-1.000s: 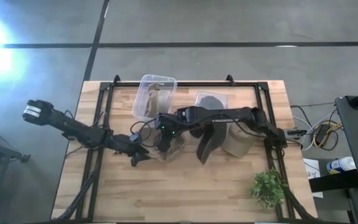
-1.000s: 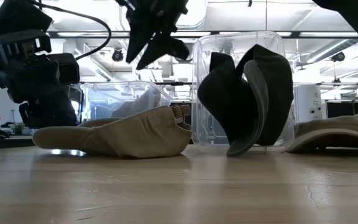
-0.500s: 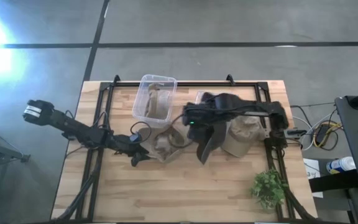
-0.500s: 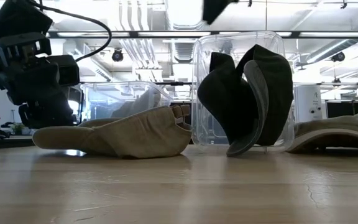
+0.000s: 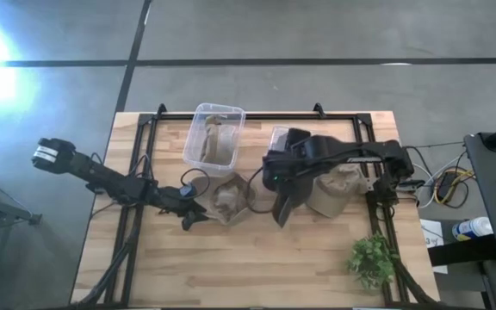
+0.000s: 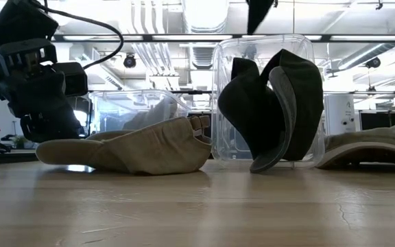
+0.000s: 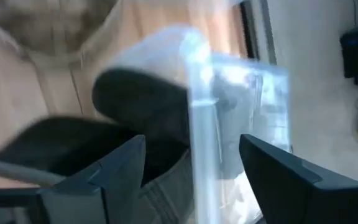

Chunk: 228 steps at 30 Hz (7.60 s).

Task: Pick & Place hat
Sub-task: Adjust the transparent bin on the table, then put the right brown cap into the left transparent bin

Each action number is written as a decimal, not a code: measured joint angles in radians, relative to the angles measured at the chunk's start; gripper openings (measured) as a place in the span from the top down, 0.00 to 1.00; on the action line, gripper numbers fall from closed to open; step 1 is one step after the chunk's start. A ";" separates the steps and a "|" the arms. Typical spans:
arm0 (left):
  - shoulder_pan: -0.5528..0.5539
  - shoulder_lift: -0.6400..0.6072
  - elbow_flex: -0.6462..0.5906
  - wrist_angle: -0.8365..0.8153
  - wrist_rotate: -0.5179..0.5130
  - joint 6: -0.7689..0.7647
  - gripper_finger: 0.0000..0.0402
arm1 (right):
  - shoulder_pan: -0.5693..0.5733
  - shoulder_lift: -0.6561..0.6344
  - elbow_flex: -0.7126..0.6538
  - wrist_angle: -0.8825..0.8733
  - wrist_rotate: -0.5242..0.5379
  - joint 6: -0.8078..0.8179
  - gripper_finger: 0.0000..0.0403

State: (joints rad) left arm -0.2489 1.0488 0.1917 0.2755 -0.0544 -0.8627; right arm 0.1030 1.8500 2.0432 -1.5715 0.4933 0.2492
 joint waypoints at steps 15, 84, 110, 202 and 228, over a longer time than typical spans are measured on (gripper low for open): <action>0.000 0.000 0.000 0.001 -0.016 -0.012 0.48 | -0.027 0.005 -0.126 0.005 0.086 0.038 0.55; 0.000 0.000 0.000 0.001 -0.044 -0.130 0.48 | -0.620 0.004 -0.104 0.565 -0.228 -0.599 0.42; 0.001 0.000 -0.001 -0.004 -0.049 -0.050 0.48 | 0.358 -0.111 -0.252 0.006 -0.075 0.475 0.42; -0.004 -0.137 0.010 0.153 0.065 -0.144 0.48 | 0.061 -0.547 -0.485 0.873 -0.131 0.190 0.96; -0.010 -0.732 0.055 0.636 0.184 -0.109 0.48 | -0.206 0.259 0.297 0.520 -0.138 -1.421 0.96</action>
State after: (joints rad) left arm -0.2592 0.3165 0.2464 0.9116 0.1298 -0.9712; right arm -0.1026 2.1086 2.3398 -1.0518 0.3555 -1.1716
